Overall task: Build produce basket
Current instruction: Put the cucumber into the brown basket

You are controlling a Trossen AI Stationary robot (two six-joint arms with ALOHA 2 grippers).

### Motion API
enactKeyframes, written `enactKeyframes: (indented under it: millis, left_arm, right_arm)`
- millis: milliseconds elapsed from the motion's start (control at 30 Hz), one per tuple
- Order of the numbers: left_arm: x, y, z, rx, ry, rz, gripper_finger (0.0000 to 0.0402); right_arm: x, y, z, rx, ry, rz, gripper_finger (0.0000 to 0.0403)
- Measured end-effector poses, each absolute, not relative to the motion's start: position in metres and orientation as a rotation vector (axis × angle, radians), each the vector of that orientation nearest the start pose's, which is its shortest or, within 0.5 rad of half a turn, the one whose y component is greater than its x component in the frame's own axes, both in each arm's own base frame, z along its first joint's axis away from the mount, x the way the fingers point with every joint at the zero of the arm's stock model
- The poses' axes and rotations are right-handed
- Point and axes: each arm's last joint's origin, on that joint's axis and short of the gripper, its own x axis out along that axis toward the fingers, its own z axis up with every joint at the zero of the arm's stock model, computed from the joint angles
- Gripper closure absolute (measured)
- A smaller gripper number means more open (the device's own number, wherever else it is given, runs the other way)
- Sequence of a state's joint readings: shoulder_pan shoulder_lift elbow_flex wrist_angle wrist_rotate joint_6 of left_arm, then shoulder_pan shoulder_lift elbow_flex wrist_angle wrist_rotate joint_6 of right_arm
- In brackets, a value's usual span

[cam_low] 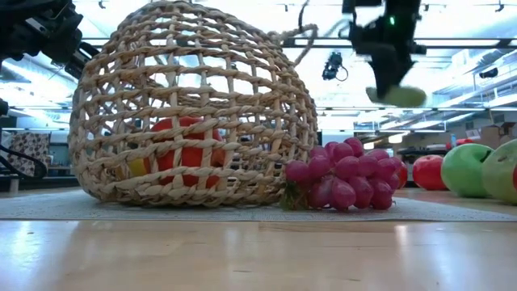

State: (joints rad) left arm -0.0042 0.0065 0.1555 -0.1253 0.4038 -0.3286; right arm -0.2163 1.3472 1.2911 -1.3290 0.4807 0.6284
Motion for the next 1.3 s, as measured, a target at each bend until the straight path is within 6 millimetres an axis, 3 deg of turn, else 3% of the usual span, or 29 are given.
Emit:
enactKeyframes:
  millis: [200, 367, 1067, 1300]
  left_arm:
    - [0.084, -0.012, 0.203, -0.319, 0.044, -0.408, 0.028]
    - [0.084, -0.012, 0.203, -0.319, 0.044, -0.408, 0.028]
    - [0.084, -0.012, 0.203, -0.319, 0.044, -0.408, 0.028]
    - [0.084, -0.012, 0.203, -0.319, 0.044, -0.408, 0.028]
  right_arm:
    - [0.216, -0.061, 0.373, 0.356, 0.923, -0.967, 0.0218]
    - [0.222, -0.05, 0.401, 0.358, 0.77, -0.88, 0.0218]
    - [0.27, 0.009, 0.447, 0.209, 0.261, -0.407, 0.0217]
    - [0.289, 0.032, 0.445, 0.171, 0.204, -0.318, 0.0217]
